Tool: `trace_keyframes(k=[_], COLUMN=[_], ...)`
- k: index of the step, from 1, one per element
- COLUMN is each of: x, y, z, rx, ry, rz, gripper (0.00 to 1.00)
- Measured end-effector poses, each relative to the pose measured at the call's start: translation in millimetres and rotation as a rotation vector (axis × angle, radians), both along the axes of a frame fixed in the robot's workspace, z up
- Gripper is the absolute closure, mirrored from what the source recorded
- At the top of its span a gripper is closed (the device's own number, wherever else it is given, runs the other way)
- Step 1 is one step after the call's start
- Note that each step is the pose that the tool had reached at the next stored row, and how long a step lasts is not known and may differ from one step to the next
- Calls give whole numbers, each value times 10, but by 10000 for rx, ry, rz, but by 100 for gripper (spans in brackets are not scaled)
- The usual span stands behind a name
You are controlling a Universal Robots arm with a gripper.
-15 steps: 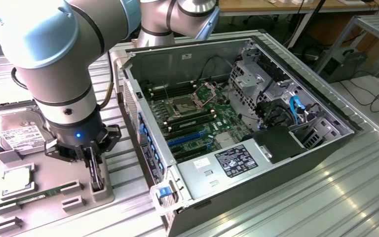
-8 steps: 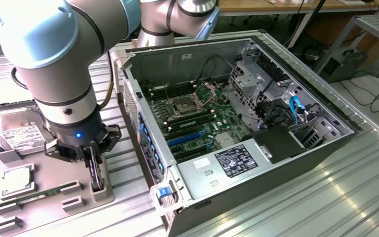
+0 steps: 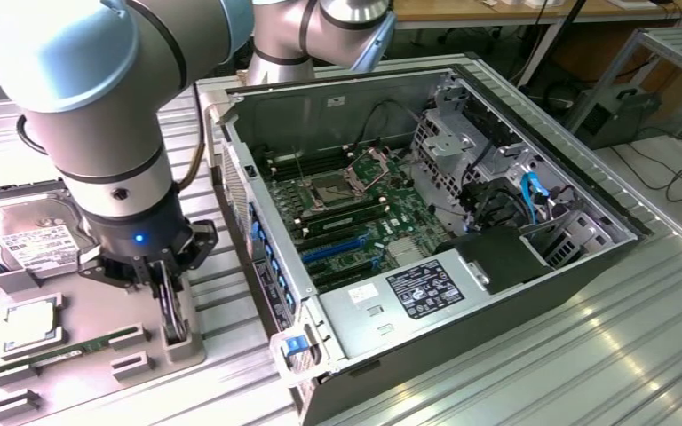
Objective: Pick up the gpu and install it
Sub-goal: 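Pick up the gpu and move the gpu toward the slot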
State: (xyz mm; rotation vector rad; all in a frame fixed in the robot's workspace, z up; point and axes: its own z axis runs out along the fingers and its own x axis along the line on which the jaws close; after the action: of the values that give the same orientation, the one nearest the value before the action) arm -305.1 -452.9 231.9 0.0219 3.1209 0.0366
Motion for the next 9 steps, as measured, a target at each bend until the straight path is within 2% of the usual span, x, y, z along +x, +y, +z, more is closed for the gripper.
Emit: trace_keyframes(k=[9], x=[0], y=[0], z=[118], rx=[2], ry=[-1], rz=[0], gripper=[73])
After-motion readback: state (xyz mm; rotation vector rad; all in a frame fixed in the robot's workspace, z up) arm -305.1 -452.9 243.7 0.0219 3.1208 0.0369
